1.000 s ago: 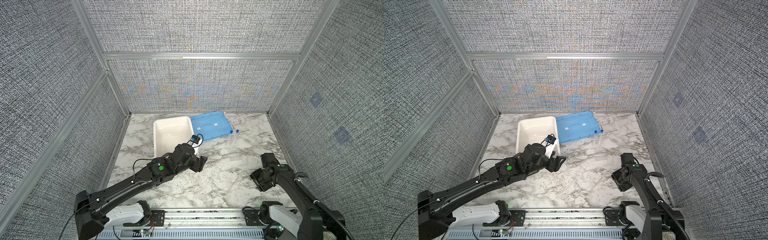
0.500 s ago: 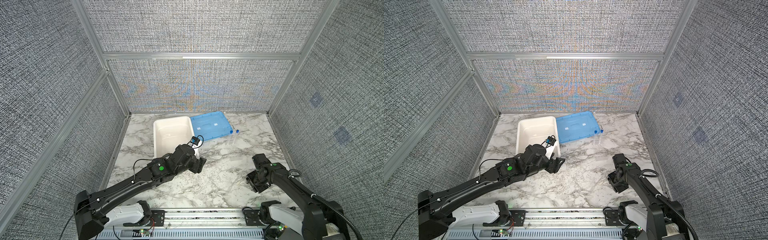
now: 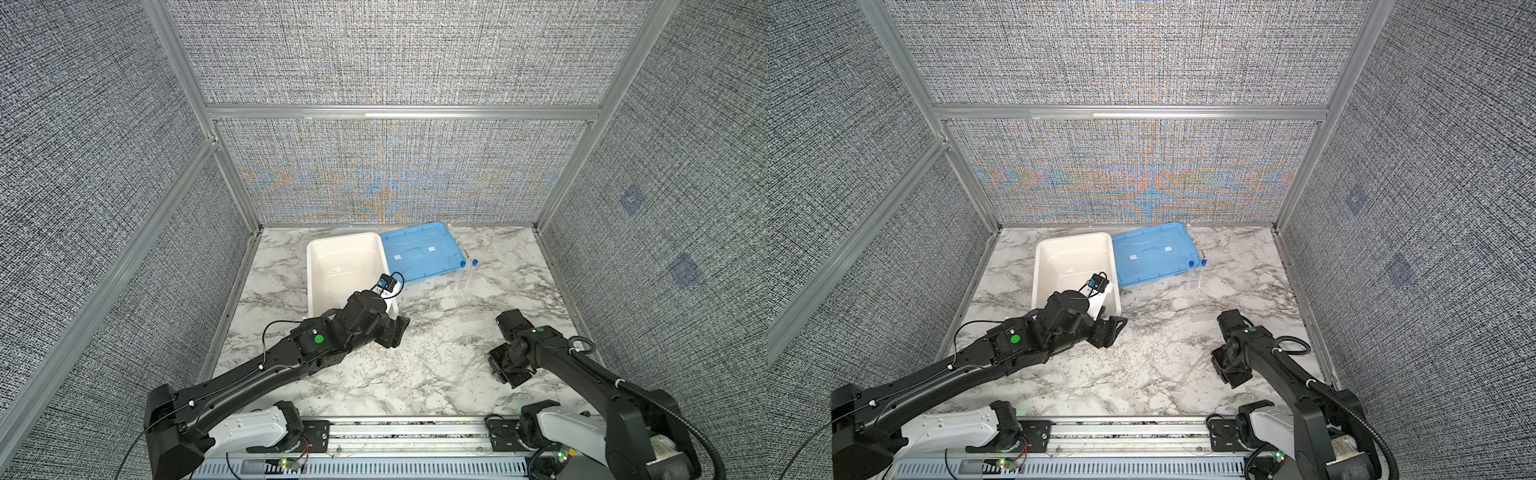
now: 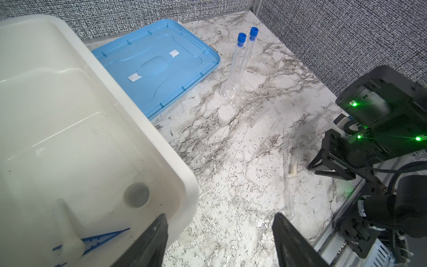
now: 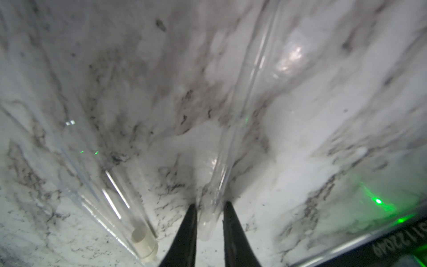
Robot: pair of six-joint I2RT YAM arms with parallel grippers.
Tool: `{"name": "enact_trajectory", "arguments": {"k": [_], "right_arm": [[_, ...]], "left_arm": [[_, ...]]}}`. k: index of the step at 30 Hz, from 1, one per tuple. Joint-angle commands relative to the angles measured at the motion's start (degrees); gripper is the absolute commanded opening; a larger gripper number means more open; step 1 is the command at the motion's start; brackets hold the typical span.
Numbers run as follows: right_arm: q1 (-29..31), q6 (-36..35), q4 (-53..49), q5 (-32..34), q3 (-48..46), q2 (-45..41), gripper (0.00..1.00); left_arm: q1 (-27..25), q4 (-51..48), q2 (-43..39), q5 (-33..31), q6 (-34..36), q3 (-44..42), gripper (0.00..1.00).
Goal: Organize the chemistry lab equipment
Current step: 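Lower the right gripper and close it on the clear glass rod, then lift the glass rod over the bin while the left arm draws back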
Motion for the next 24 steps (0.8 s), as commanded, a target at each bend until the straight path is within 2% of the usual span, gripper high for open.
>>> {"name": "enact_trajectory", "arguments": {"k": [1,6,14,20,24], "right_arm": [[0.6,2.2,-1.5,2.3,0.0,-1.5,0.16],[1.6,4.6,-5.9,6.8,1.0,-7.2,0.13],[2.4,4.5,-12.7,9.7,3.6,-13.7,0.13],[4.4,-0.6,-14.6,14.1,9.3,-18.0,0.13],[7.0,-5.2,-14.7,17.5,14.8,-18.0,0.14]], "left_arm": [[0.0,-0.4,-0.5,-1.0,0.7,0.4,0.73],[0.0,-1.9,-1.4,-2.2,1.5,1.4,0.73],[0.7,-4.0,-4.2,-5.0,-0.5,0.5,0.74],[4.5,-7.0,-6.1,-7.1,-3.3,0.0,0.75],[7.1,-10.6,-8.3,-8.5,-4.2,0.9,0.75]]}}
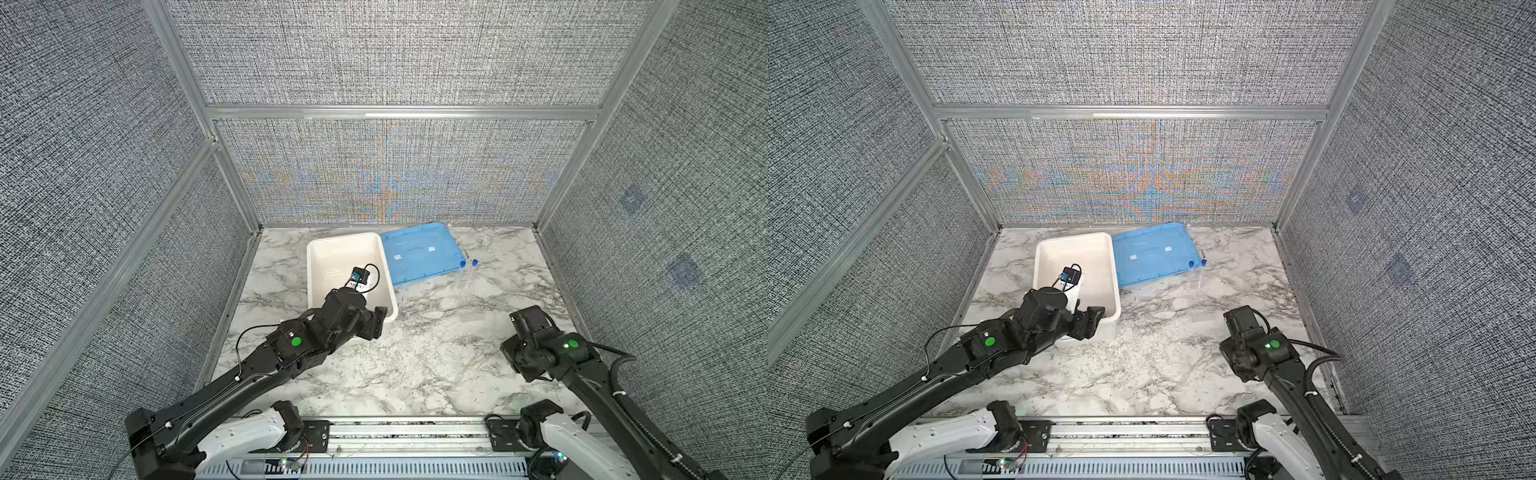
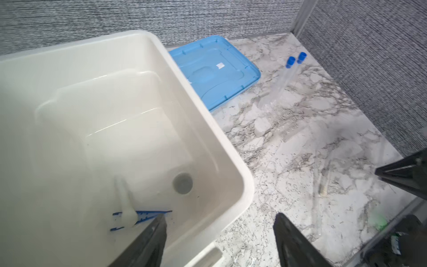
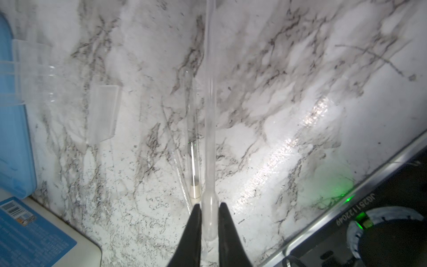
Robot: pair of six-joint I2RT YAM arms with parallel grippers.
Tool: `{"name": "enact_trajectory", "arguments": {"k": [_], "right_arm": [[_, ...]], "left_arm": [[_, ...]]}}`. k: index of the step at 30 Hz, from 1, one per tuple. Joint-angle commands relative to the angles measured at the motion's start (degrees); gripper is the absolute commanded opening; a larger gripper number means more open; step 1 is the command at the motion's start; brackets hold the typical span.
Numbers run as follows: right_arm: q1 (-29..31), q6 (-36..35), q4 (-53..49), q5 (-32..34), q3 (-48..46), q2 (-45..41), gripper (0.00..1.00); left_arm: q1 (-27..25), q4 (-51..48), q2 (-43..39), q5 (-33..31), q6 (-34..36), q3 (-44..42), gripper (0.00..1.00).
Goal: Organize the chemistry lab equipment
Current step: 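Lift the glass rod over the bin while the left arm draws back, then lower the glass rod into the white bin and open the right gripper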
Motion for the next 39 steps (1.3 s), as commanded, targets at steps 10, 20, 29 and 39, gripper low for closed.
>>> {"name": "enact_trajectory", "arguments": {"k": [10,20,29,39], "right_arm": [[10.3,-23.5,3.8,9.1,21.9,8.1,0.13],[28.5,-44.8,9.3,-0.3,45.2,33.6,0.11],[35.9,-48.0,8.3,-5.0,64.0,52.8,0.12],[36.5,-47.5,-5.0,0.7,83.3,72.8,0.12]], "left_arm": [[14.5,-10.6,-4.3,1.4,-1.2,2.8,0.77],[29.0,-16.1,-4.0,7.6,0.7,6.1,0.78],[44.0,-18.3,-4.4,17.5,-0.5,3.1,0.81],[54.2,-14.6,-7.9,27.2,0.9,-6.5,0.82]]}}
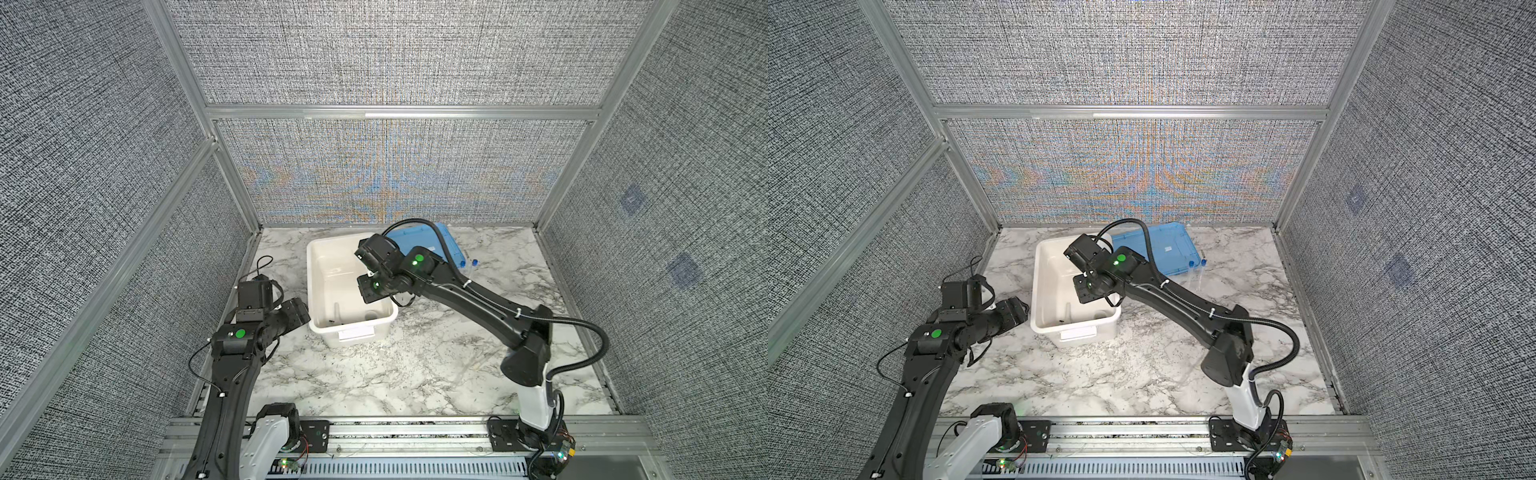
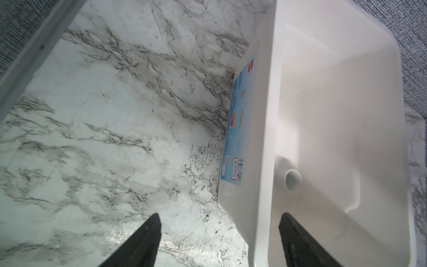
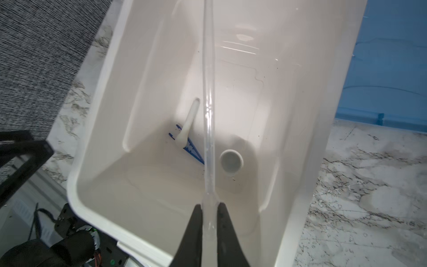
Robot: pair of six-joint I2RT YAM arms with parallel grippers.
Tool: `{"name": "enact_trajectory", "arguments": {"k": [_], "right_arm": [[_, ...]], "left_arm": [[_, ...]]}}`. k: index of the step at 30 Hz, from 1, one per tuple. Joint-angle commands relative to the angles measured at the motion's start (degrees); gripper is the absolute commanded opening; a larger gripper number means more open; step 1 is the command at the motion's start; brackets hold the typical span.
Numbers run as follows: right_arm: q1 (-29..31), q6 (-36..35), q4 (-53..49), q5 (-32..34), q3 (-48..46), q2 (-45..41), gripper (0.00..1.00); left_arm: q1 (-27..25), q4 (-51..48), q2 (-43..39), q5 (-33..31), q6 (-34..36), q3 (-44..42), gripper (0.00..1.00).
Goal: Organize the chemistry lab equipment
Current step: 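Lower the glass rod into the white bin and open the right gripper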
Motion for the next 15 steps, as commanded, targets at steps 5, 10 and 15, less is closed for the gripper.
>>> {"name": "enact_trajectory", "arguments": {"k": [5,10,15], "right_arm": [[-0.6,3.9,-8.6,4.4,5.3,8.6,0.12],[-2.1,8.9,-15.2,6.0,11.6,15.9,0.12],[-2.3,13.7,-17.2,8.9,14.3,20.1,0.11]], "left_arm": [[1.8,1.8,-0.4,3.4,2.3,-1.5,0.82],[1.8,3.9,-0.9,4.5,2.0,-3.1,0.83],[1.8,6.9,-1.6,9.0,-0.2,-5.0,0.83]]}}
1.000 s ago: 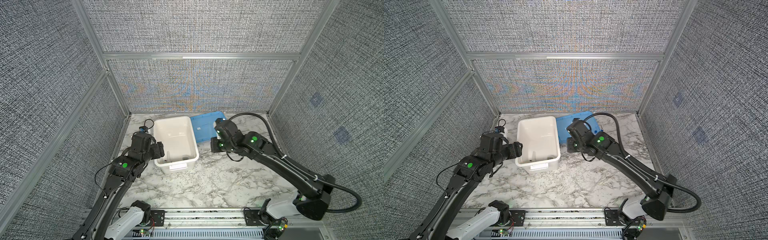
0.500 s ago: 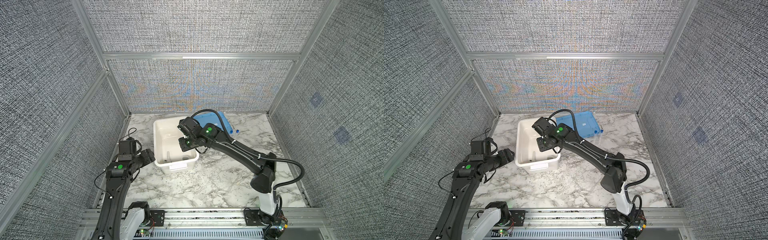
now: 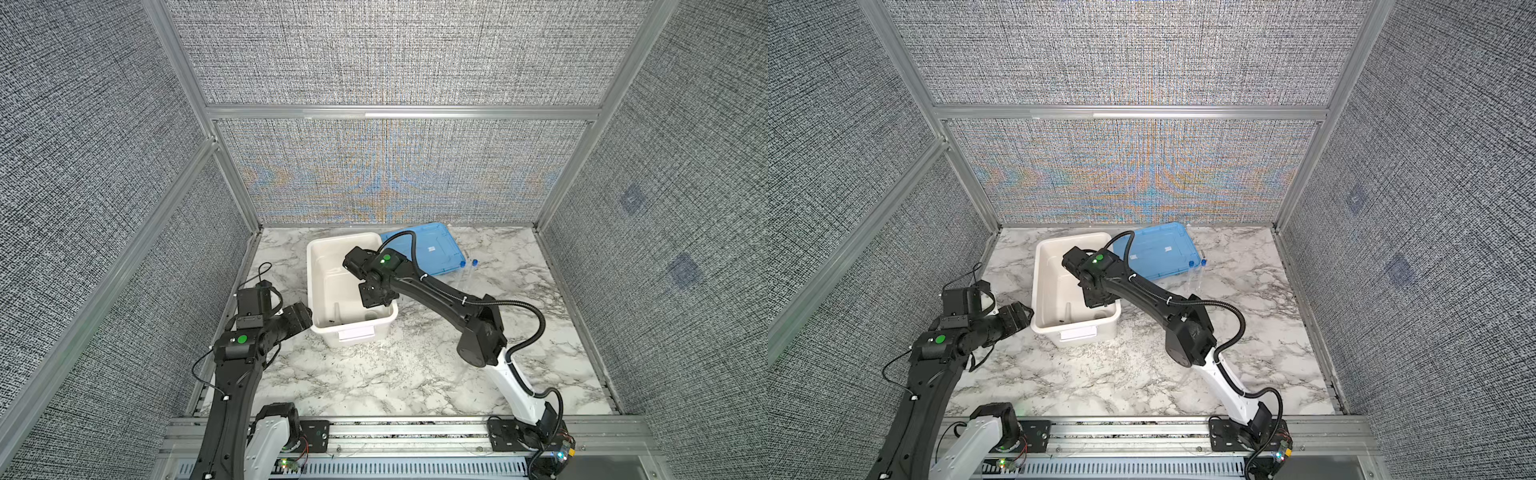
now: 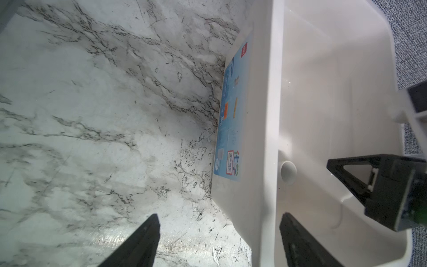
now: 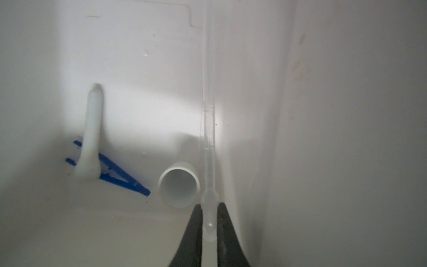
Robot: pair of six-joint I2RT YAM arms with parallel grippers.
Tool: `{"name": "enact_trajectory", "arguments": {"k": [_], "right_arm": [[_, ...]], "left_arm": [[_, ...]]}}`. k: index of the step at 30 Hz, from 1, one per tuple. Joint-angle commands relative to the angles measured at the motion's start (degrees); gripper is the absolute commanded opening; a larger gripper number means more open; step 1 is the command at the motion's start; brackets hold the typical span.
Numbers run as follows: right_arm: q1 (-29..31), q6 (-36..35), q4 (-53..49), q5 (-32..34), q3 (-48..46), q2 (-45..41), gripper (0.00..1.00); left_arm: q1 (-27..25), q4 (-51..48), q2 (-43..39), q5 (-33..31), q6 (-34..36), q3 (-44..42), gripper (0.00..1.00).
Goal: Organize the chemistry lab equipment
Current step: 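Lower the glass rod into the white bin and open the right gripper, then raise the right gripper out of the bin and move it toward the robot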
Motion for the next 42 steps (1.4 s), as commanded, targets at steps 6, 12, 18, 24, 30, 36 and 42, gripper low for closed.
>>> {"name": "enact_trajectory", "arguments": {"k": [6,12,18,24,30,36,42], "right_arm": [[0.1,7.8,-1.6,3.7,1.2,3.6,0.11],[0.4,8.9,-2.5,4.9,3.5,6.8,0.14],[0.6,8.7,-3.1,6.0,5.4,7.3,0.19],[0.8,7.8,-2.4,5.9,5.8,6.9,0.32],[0.9,5.3,-3.6,5.4,7.9,5.7,0.48],[2.2,3.9,-2.9,4.4,6.9,-1.1,0.51],[3.2,3.3,-1.3,3.2,2.1,-10.4,0.55]], "left_arm": [[0.1,4.2,1.4,6.7,-1.4,-1.2,0.83],[0.1,4.3,2.6,8.4,-1.2,-1.0,0.83],[0.1,4.5,1.9,8.6,-1.3,-1.3,0.83],[0.0,4.5,1.7,8.8,-1.3,-1.3,0.83],[0.1,4.3,1.8,8.4,-1.0,-1.2,0.83],[0.1,3.5,-0.4,6.9,1.0,-0.9,0.82],[0.1,5.2,-0.9,9.5,1.3,-1.8,0.82]]}}
